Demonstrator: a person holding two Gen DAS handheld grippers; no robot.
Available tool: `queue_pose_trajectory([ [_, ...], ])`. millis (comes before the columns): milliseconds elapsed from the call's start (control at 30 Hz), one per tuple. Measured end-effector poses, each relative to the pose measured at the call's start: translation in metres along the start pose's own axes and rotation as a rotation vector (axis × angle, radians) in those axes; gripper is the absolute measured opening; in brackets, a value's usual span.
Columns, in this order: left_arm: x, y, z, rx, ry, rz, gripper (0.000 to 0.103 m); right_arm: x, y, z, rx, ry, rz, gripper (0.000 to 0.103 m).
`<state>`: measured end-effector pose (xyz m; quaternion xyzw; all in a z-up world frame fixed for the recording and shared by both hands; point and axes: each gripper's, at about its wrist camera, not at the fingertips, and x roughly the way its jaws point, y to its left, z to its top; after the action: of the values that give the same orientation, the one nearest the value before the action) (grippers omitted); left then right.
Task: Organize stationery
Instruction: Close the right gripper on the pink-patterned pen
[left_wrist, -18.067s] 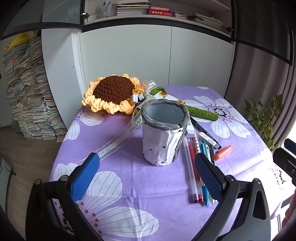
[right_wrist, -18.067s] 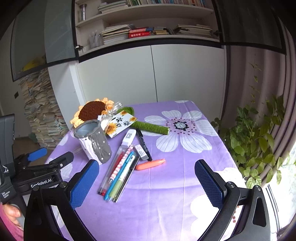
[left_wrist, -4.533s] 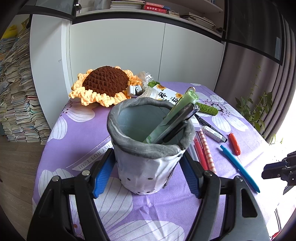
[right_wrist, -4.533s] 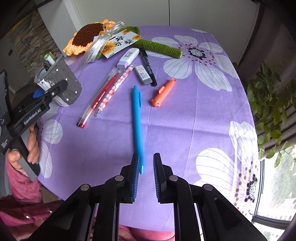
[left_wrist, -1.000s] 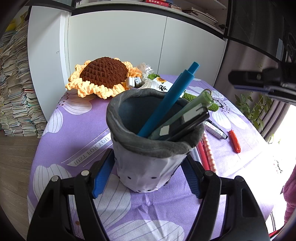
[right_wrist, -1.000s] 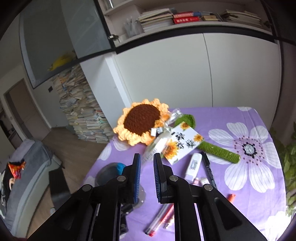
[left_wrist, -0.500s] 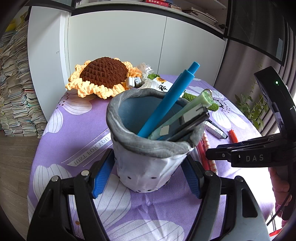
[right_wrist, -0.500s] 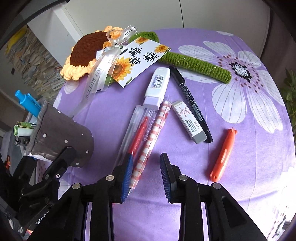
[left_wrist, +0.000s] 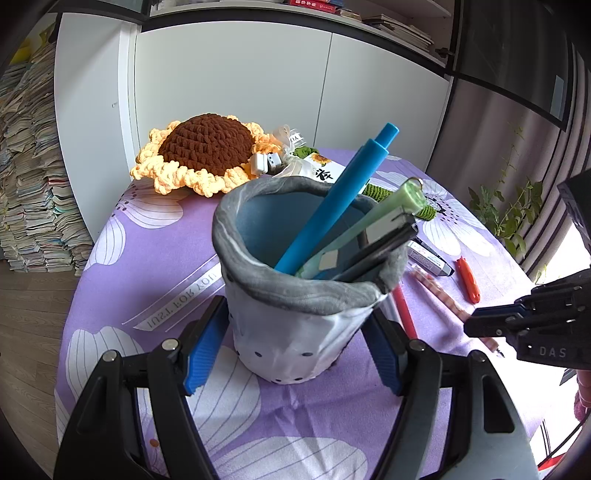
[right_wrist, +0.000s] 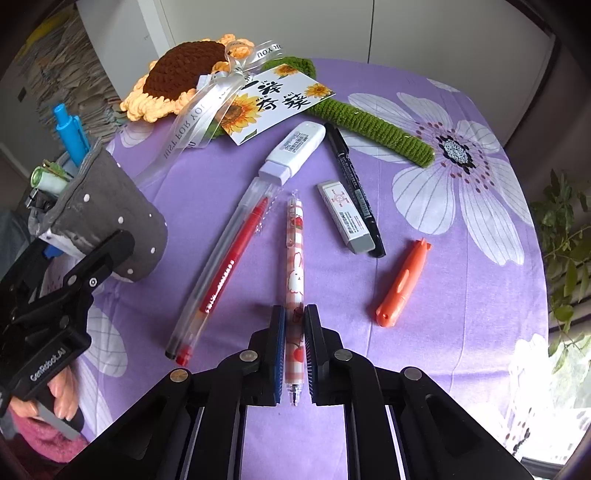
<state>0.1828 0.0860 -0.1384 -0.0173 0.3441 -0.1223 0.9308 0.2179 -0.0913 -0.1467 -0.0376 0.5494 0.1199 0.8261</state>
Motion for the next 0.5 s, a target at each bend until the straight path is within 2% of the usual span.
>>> queue_pose_trajectory([
  [300,0.000,0.000,0.000,0.000,0.000,0.000,0.071,-0.025,0.001,-0.054,-0.151,0.089,-0.041,0.012],
  [367,0.000,0.000,0.000,0.000,0.000,0.000,0.071,-0.029,0.002,-0.053,-0.158,0.073,-0.039,0.026],
  [433,0.000,0.000,0.000,-0.001,0.000,0.000,0.071,-0.033,-0.001,-0.047,-0.136,0.034,-0.025,0.037],
  [500,0.000,0.000,0.000,-0.001,0.000,-0.001,0.071,-0.033,-0.004,-0.036,-0.098,0.002,0.014,0.038],
])
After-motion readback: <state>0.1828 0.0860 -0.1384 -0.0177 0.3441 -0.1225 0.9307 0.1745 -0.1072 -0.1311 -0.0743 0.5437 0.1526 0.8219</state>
